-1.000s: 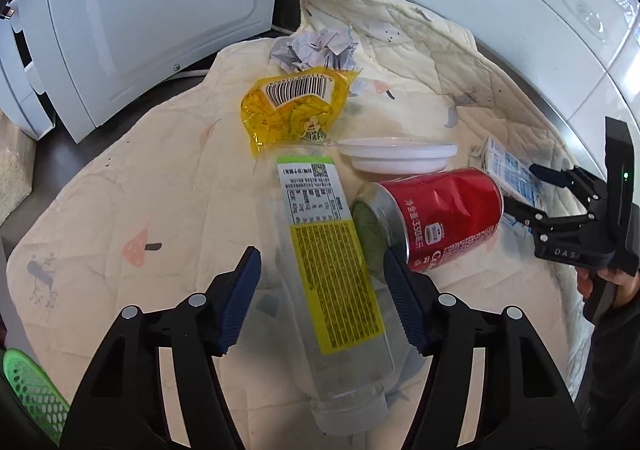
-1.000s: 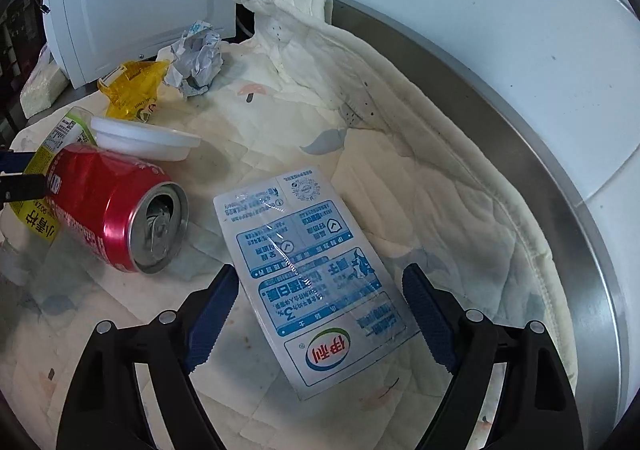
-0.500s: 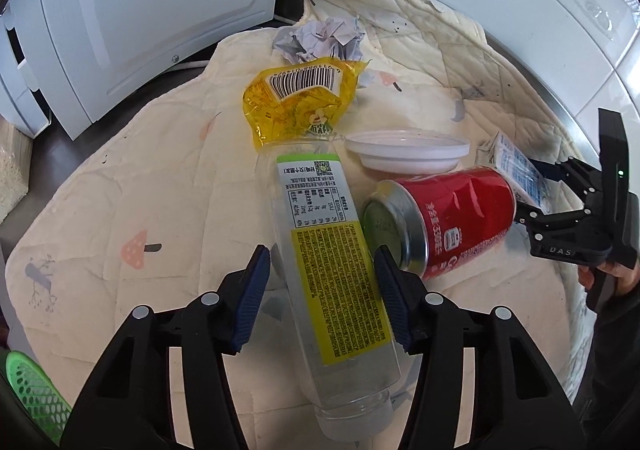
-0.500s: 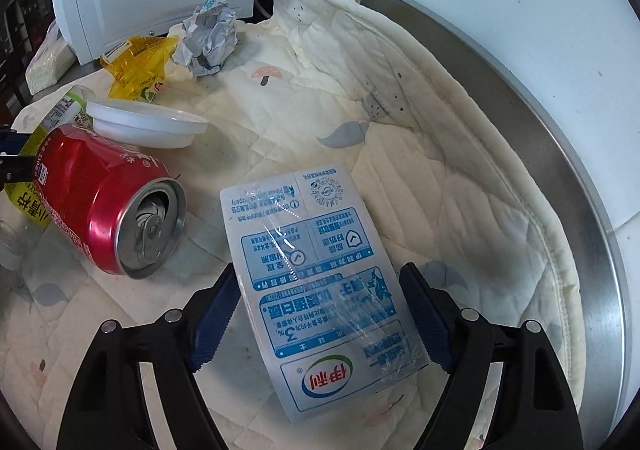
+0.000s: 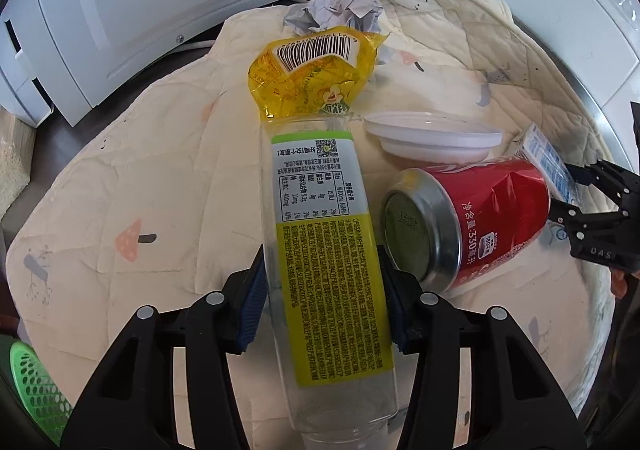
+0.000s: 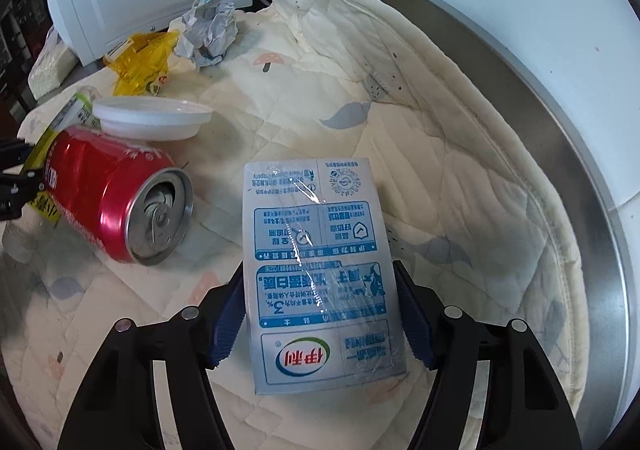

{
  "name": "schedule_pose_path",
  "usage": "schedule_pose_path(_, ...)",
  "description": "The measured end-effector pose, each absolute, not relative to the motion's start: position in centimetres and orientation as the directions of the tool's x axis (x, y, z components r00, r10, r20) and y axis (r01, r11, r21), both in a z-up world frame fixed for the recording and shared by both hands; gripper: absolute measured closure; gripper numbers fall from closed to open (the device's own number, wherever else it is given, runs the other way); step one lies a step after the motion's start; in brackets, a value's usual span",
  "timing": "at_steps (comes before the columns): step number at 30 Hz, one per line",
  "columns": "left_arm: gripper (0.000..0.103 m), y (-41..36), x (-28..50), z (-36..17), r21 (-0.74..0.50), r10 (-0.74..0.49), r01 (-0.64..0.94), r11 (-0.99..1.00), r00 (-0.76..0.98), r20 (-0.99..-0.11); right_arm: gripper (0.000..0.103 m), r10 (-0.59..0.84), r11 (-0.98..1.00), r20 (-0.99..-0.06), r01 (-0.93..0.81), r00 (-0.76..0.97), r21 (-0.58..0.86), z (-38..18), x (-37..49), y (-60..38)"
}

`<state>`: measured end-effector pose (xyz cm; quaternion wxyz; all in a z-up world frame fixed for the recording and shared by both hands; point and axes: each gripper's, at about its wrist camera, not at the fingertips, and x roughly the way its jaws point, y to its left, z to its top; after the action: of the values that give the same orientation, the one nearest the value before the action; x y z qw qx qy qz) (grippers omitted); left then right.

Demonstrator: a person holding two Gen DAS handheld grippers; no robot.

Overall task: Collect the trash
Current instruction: 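Grasp the clear yellow-label bottle with the left tool while the right tool grasps the milk carton, then carry bottle and carton to the green basket and open both tools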

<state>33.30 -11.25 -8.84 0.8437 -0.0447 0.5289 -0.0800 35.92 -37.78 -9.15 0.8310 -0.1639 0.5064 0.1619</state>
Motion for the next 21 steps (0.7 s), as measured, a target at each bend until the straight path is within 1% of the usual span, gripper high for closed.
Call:
schedule_pose_path(4,0.059,-11.1,33.1,-8.6,-0.184,-0.212,0.106,0.977,0.426,-0.880,0.037,0.103,0.907,-0.891,-0.410,0.442,-0.099,-9.9,36.3,-37.7)
schedule_pose_path(9,0.060,-10.7,31.8,-8.0,-0.208,-0.246,0.132,0.969,0.431,-0.868,0.041,0.102,0.922,-0.872,-0.376,0.479,-0.098,-9.0,34.9,-37.8)
schedule_pose_path(16,0.060,-8.9,28.6,-6.1,-0.274,-0.313,0.152,0.950,0.456,-0.833,0.042,0.105,0.943,-0.831,-0.321,0.547,-0.092,-5.6,29.6,-37.1)
schedule_pose_path(19,0.060,-7.3,26.4,-5.0,-0.284,-0.324,0.157,0.946,0.479,-0.816,0.042,0.119,0.938,-0.803,-0.332,0.584,-0.102,-3.6,26.3,-35.5)
schedule_pose_path(21,0.060,-5.5,24.7,-4.2,-0.294,-0.328,0.149,0.944,0.500,-0.802,0.042,0.154,0.928,-0.788,-0.360,0.596,-0.091,-2.2,24.3,-33.9)
